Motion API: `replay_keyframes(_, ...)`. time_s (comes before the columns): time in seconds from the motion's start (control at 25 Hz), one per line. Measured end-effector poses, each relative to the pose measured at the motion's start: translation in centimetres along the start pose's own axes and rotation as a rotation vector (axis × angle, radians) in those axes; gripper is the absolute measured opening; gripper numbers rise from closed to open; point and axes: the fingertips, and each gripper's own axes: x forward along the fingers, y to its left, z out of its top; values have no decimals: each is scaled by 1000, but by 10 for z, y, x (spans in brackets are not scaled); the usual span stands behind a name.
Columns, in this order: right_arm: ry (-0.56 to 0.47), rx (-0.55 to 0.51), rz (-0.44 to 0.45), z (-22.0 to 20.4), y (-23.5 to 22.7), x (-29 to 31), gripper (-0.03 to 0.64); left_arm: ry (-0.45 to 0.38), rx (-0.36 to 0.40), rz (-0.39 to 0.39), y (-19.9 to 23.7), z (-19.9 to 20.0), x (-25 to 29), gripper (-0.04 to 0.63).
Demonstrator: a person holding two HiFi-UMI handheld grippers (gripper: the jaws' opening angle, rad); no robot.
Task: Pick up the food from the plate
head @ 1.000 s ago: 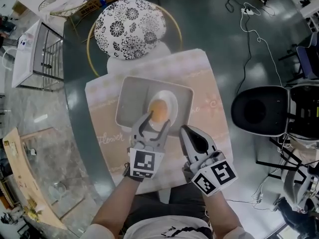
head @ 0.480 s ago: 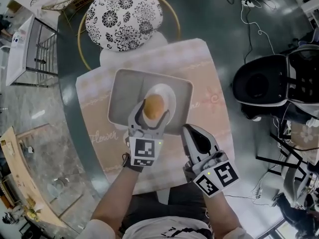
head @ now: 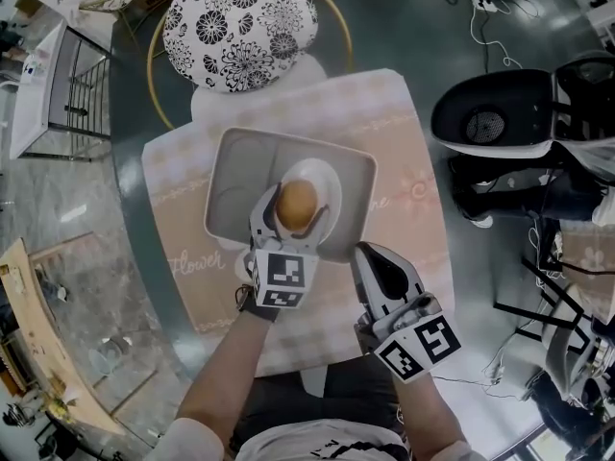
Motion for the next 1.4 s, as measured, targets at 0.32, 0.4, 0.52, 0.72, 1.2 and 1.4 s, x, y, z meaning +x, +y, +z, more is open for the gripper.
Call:
replay_keyframes(0.32,4,-5,-14,-1,-4,-4,15,-18,-3,32,4,-1,0,351)
replay_keyframes(0.4,3,-7,-12,1,-2,-4,15,-25,0,28,4,3,-3,350)
replay_keyframes(0.52,2,-11,-7,6,4,-5,16,-28,-9,17,1,11,-12,351)
replay_keyframes(0.72,-8,-34,-3,24,17,-11,15,-41,-27,-5,-7,34,-37,351)
replay_keyframes(1.2,-46,-75,17,65,64,-37,16,-82,-45,-47,-24,95,-114,350)
replay_keyframes(1.4,-74,-92,24,83,82,-50,16,-113,-46,-66,-32,127,-151,351)
